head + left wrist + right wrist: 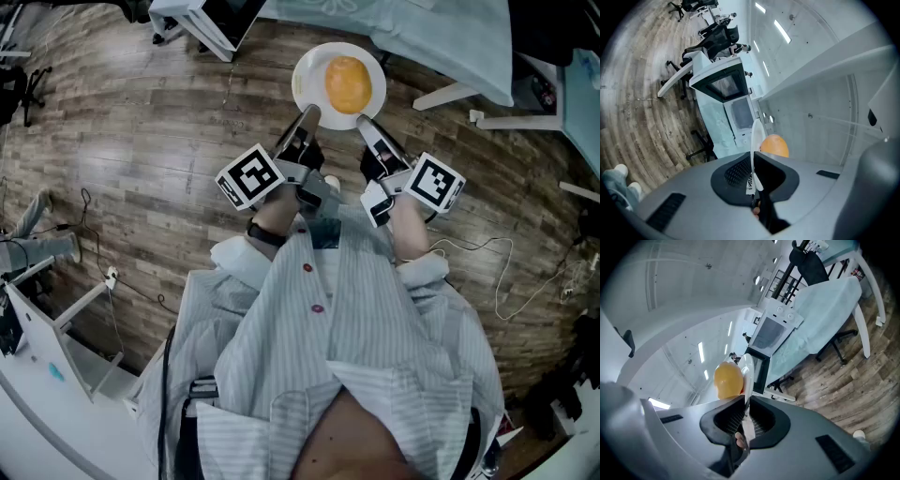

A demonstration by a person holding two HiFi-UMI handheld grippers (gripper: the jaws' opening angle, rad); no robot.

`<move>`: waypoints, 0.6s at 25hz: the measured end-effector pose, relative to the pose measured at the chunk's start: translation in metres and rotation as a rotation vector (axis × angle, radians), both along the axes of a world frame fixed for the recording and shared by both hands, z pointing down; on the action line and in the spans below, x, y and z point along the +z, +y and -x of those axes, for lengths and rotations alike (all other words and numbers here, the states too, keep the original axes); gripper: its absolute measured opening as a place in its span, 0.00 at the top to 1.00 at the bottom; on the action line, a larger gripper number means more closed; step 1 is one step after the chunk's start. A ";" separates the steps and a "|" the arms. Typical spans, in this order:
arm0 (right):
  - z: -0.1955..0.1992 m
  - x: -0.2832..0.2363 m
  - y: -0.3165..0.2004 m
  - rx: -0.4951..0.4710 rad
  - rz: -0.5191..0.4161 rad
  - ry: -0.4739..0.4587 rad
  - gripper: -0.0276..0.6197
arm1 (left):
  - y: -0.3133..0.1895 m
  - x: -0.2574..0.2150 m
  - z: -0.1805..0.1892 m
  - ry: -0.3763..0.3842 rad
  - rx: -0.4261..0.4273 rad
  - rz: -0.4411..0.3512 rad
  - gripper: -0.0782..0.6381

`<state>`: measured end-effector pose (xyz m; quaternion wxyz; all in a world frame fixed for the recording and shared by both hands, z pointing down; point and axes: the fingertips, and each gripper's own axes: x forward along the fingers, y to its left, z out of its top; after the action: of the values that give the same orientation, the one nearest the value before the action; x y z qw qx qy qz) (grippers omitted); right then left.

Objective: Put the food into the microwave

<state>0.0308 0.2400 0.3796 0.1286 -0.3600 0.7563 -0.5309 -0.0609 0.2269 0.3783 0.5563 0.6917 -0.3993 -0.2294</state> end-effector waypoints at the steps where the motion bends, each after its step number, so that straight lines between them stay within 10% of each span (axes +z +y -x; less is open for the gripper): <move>1: -0.001 0.001 -0.011 0.000 0.001 0.000 0.89 | -0.011 0.001 0.000 0.000 0.000 0.001 0.86; 15: -0.003 0.009 -0.032 -0.012 0.011 -0.001 0.89 | -0.029 0.007 -0.001 0.003 -0.019 -0.004 0.86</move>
<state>0.0342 0.2082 0.3891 0.1239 -0.3561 0.7554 -0.5360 -0.0597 0.1976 0.3854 0.5534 0.6887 -0.4046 -0.2364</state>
